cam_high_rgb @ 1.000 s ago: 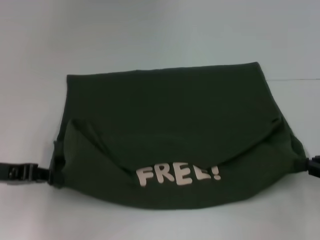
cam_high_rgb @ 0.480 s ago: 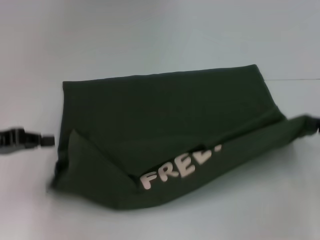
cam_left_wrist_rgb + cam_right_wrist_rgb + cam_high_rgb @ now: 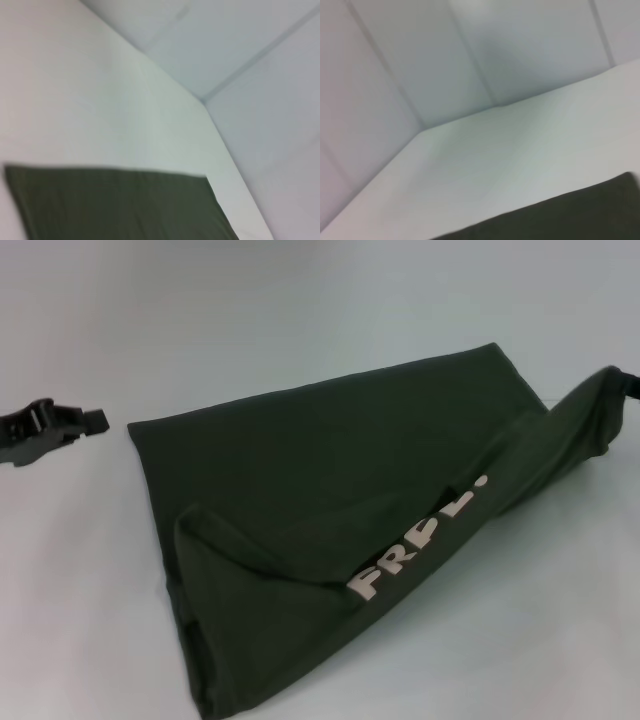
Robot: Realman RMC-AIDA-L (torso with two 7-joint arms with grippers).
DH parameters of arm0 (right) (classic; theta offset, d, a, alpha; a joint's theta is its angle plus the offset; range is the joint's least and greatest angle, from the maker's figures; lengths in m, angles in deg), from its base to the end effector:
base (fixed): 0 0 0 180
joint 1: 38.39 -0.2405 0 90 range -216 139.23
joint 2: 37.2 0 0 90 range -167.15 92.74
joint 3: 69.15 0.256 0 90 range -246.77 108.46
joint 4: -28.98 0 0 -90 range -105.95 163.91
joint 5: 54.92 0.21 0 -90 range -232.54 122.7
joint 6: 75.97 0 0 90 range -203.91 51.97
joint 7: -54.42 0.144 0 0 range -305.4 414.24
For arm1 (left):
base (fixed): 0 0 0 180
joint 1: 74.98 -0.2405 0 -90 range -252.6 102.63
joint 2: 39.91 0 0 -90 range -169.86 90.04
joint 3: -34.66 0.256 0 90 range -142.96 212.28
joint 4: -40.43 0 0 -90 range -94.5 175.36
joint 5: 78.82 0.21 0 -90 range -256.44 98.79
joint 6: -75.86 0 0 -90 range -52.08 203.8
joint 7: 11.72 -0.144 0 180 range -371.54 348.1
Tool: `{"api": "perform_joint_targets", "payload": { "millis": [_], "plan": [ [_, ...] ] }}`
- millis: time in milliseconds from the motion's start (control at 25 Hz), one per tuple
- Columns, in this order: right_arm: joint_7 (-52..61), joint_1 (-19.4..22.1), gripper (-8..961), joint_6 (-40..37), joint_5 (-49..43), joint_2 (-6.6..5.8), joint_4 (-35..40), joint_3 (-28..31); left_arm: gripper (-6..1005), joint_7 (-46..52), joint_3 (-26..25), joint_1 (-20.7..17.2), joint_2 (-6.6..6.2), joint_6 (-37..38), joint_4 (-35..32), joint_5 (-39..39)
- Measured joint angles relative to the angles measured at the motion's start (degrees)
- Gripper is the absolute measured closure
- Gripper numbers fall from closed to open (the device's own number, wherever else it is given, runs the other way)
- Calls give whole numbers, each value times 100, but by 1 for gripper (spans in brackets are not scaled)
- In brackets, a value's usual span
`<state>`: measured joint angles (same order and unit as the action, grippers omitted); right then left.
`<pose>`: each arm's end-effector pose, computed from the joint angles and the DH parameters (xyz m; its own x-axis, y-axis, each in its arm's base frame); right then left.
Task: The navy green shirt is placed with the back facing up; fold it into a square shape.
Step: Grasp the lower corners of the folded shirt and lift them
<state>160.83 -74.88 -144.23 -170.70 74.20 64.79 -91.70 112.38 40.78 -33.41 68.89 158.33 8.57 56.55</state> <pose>0.3018 0.4126 0.1057 0.4145 -0.4894 -0.7673 -0.8965 -0.3645 -0.2518 -0.2940 0.3990 0.1004 0.1307 0.7172 0.6845 0.9657 -0.2483 0.0759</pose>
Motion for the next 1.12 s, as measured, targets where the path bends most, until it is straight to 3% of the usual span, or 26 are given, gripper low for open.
{"api": "perform_joint_targets", "payload": {
  "millis": [280,560,760,960,1120],
  "plan": [
    [-21,-344,921,675,36,90,-316,-67,986,-337,6,37,90,-657,347,-340],
    [12,-116,921,559,12,135,-310,-360,987,-283,142,-151,145,-84,348,-322],
    [11,53,921,178,9,17,-262,-363,985,-135,221,-348,190,712,225,-45],
    [25,145,922,-115,-15,-60,-251,-407,983,57,443,-601,350,1181,216,108],
    [43,173,922,-124,-18,-93,-250,-477,893,453,807,-805,453,1231,103,149]
  ]
}}
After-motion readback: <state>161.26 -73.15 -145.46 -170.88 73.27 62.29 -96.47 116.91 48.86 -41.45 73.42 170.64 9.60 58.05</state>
